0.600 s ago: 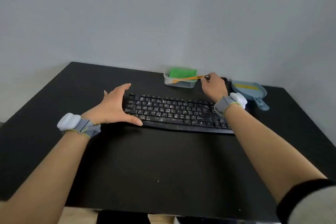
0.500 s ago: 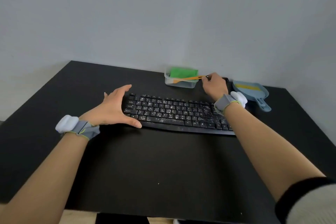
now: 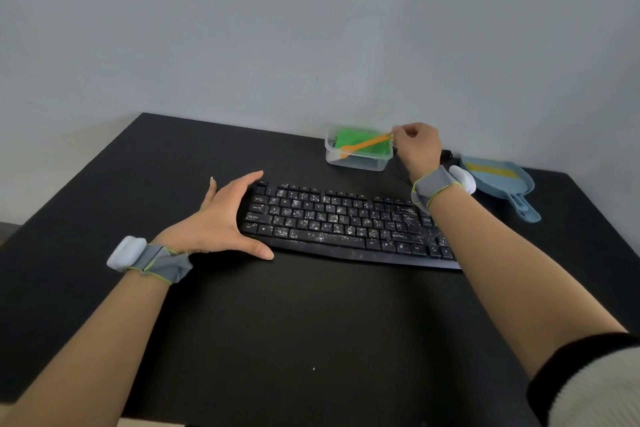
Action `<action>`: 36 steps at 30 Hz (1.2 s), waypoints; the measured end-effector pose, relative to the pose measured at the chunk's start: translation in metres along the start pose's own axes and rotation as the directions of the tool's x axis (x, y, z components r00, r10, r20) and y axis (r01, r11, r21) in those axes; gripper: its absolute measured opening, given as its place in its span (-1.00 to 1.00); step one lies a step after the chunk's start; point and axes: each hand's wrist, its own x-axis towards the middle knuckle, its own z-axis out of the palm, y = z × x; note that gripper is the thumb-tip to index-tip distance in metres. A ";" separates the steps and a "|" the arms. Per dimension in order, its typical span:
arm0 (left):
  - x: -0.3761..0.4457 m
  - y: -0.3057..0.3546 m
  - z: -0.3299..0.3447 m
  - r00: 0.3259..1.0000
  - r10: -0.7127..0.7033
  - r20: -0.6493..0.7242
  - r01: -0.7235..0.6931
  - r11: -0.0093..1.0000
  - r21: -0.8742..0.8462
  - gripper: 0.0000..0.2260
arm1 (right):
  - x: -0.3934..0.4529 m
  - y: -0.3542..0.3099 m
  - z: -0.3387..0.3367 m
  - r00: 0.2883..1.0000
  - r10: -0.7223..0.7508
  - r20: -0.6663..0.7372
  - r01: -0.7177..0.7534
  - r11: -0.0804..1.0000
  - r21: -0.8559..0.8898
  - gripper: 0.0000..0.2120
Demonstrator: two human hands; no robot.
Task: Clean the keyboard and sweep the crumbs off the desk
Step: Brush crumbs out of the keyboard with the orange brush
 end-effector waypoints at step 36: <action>-0.008 -0.002 -0.004 0.998 -0.056 0.040 0.059 0.994 -0.088 0.15 | -0.065 -0.061 0.017 0.952 -0.250 0.178 0.195 0.941 0.278 -0.77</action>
